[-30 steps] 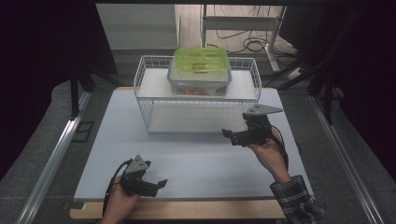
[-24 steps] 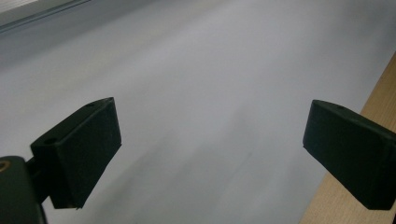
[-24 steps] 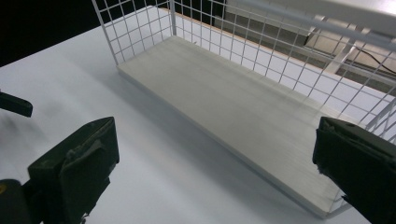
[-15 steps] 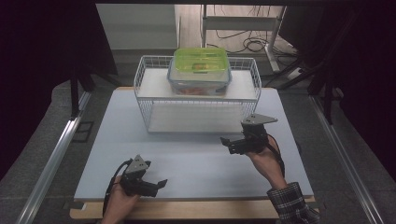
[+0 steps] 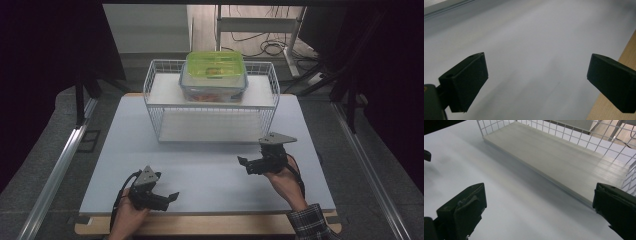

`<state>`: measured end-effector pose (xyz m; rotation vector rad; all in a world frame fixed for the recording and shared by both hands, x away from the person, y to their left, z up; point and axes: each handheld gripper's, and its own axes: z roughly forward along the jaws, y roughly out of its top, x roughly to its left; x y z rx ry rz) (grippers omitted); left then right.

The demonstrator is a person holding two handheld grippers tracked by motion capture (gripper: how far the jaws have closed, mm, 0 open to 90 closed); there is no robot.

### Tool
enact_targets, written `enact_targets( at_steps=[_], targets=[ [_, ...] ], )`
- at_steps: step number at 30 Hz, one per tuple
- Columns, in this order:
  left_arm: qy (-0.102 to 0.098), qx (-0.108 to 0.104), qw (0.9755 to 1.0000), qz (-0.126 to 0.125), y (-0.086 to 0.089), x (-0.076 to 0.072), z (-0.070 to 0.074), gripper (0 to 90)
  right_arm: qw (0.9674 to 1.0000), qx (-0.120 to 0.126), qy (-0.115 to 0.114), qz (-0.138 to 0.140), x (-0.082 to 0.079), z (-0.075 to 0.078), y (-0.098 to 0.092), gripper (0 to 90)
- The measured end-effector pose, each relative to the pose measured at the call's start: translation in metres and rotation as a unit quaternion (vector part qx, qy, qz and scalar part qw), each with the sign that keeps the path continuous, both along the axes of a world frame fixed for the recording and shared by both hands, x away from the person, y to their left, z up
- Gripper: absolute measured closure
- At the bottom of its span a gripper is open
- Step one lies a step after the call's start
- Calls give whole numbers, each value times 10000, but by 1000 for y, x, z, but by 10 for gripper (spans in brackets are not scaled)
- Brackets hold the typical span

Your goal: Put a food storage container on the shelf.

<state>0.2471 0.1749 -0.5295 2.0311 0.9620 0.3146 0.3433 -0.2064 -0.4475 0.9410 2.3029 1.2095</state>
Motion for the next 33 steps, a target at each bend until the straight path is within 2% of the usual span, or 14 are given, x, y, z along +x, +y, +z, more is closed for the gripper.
enact_targets(
  at_steps=[4, 21, 33],
  targets=[
    [-8, 1, 10000, 8, 0, 0, 0, 29, 9999, -93, -43, 13, -5, -3, -1, 0],
    [1, 2, 10000, 1, 0, 0, 0, 26, 9999, -135, -26, -17, -25, -15, -13, 0],
    [14, 6, 10000, -3, 0, 0, 0, 24, 9998, -183, 71, -70, -37, -26, -25, 0]
  ],
)
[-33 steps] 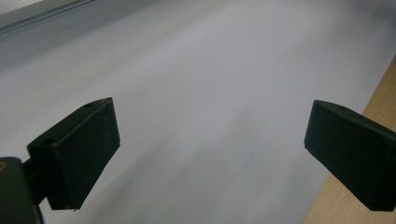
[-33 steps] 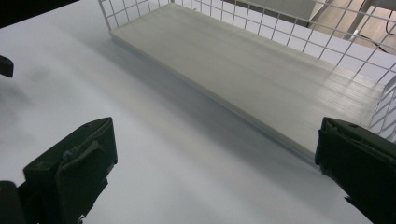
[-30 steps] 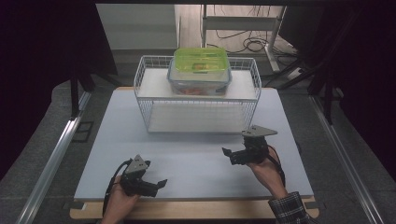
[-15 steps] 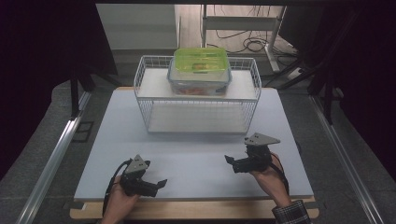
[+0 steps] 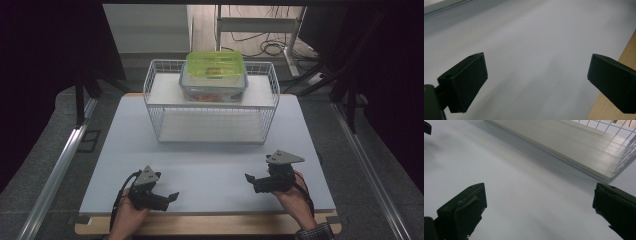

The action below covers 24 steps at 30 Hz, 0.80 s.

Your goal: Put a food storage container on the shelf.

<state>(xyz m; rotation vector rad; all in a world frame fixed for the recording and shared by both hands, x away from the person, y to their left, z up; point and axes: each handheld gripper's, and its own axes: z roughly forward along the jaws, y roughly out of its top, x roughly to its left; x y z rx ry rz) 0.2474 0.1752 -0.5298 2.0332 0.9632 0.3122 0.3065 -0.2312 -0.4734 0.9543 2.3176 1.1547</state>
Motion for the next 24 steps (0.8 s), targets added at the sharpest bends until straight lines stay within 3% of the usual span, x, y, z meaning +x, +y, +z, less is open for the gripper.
enact_targets(
  at_steps=[12, 20, 24],
  targets=[
    [20, 29, 10000, -21, -1, 0, -1, 24, 9996, -224, 5, -150, -8, -15, -14, 0],
    [31, 43, 10000, -32, -2, 0, -1, 25, 9994, -258, 187, -164, -12, -28, -19, 0],
    [35, 57, 10000, -49, -2, 1, -2, 24, 9988, -399, 273, -120, -12, -34, -19, 0]
  ],
)
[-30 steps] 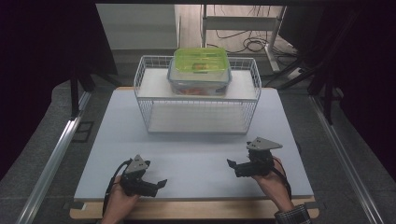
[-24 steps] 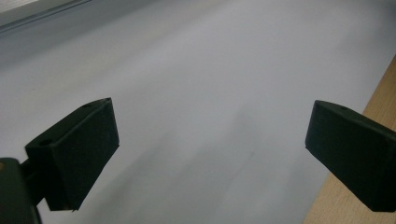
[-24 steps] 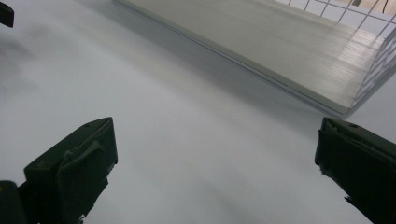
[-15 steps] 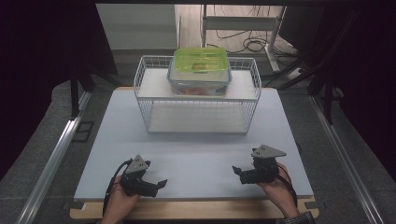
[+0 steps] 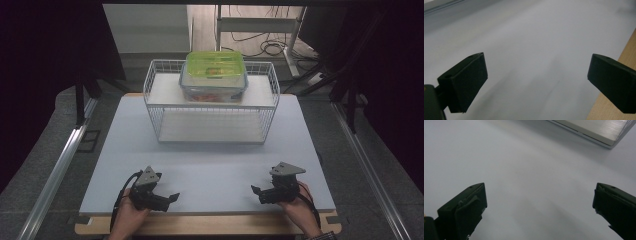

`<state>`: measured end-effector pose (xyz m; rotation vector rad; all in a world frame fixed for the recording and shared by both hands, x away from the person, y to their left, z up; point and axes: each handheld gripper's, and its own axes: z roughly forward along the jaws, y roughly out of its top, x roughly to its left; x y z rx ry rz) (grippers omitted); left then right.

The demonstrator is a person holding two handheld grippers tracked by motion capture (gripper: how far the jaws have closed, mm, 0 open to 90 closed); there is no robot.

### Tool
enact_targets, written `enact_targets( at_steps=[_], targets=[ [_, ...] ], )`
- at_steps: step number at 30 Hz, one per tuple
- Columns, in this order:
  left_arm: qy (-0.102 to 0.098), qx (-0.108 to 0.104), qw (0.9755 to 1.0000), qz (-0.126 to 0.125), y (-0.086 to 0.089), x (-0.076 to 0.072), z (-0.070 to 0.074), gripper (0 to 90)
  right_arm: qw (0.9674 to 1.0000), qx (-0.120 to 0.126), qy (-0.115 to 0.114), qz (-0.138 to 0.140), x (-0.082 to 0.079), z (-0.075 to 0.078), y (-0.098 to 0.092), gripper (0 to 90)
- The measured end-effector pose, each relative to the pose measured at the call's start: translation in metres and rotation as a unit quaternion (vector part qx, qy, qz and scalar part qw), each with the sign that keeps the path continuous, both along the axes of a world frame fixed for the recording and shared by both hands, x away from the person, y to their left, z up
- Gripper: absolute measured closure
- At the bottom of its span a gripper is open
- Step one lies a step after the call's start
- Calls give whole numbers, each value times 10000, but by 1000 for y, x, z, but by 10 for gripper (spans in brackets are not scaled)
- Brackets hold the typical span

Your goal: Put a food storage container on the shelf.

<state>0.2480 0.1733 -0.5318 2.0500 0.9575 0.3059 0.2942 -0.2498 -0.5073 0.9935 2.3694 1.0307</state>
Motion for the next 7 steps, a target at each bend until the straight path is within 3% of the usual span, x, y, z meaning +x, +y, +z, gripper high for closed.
enact_targets(
  at_steps=[7],
  targets=[
    [43, -50, 10000, -21, -1, 1, 0, 26, 9999, 14, 120, -73, 2, -1, -1, 0]
  ],
)
